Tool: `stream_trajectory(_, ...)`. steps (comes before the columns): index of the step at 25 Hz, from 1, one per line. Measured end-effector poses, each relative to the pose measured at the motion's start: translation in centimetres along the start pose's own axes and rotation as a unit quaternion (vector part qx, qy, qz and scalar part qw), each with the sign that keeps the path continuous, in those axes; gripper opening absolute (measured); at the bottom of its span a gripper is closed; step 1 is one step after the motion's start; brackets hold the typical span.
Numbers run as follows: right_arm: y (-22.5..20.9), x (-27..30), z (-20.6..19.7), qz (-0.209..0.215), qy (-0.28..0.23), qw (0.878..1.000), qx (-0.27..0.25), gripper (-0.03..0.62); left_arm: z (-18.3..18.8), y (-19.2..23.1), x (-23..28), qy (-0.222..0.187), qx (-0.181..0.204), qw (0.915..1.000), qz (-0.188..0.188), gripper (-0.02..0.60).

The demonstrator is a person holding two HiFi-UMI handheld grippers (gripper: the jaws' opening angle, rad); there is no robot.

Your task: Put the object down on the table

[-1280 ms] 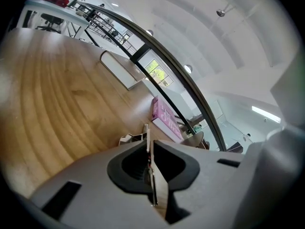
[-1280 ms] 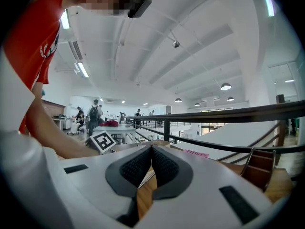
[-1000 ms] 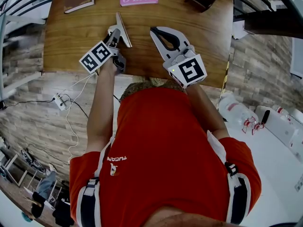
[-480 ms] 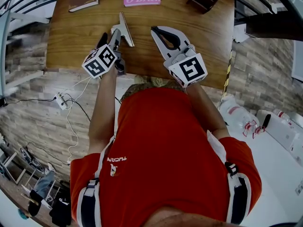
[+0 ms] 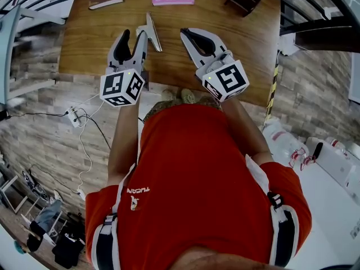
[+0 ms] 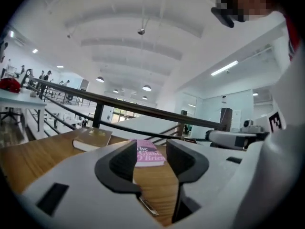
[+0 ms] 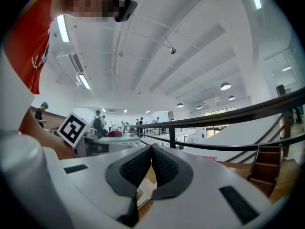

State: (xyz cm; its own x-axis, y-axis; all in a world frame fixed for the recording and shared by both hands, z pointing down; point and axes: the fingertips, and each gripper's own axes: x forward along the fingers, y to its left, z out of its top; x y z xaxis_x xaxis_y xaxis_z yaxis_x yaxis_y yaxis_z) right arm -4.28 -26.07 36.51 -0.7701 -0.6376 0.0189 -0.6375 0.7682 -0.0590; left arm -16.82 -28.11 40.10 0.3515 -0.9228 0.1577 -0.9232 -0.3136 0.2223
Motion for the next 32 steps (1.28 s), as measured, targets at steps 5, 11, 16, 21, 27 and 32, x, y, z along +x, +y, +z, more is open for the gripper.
stream_trajectory(5,1.0,-0.4,0.8,0.01,-0.017,1.0,-0.004,0.025,2.6,-2.6,-2.1,-0.033,0.05,0.9981,-0.016,0.137)
stream_trajectory(11,2.6,-0.8,2.3,0.023,-0.034,0.999,-0.016,0.025,4.1,-5.2,-4.0,-0.053,0.079,0.9946,-0.043,0.017)
stream_trajectory(16,3.7,-0.8,2.8,0.032,-0.042,0.998,-0.019,0.025,4.7,-6.4,-5.3,-0.062,0.084,0.9925,-0.065,0.009)
stream_trajectory(21,4.3,-0.6,3.1,0.033,-0.046,0.998,-0.021,0.025,5.5,-6.9,-6.1,-0.072,0.082,0.9911,-0.076,0.009)
stream_trajectory(27,4.8,-0.8,3.1,0.033,-0.041,0.998,-0.031,0.025,5.6,-7.2,-6.5,-0.075,0.081,0.9906,-0.081,0.009)
stream_trajectory(32,5.0,-0.9,3.3,0.033,-0.04,0.998,-0.034,0.025,5.6,-7.3,-6.6,-0.074,0.076,0.9907,-0.085,0.009)
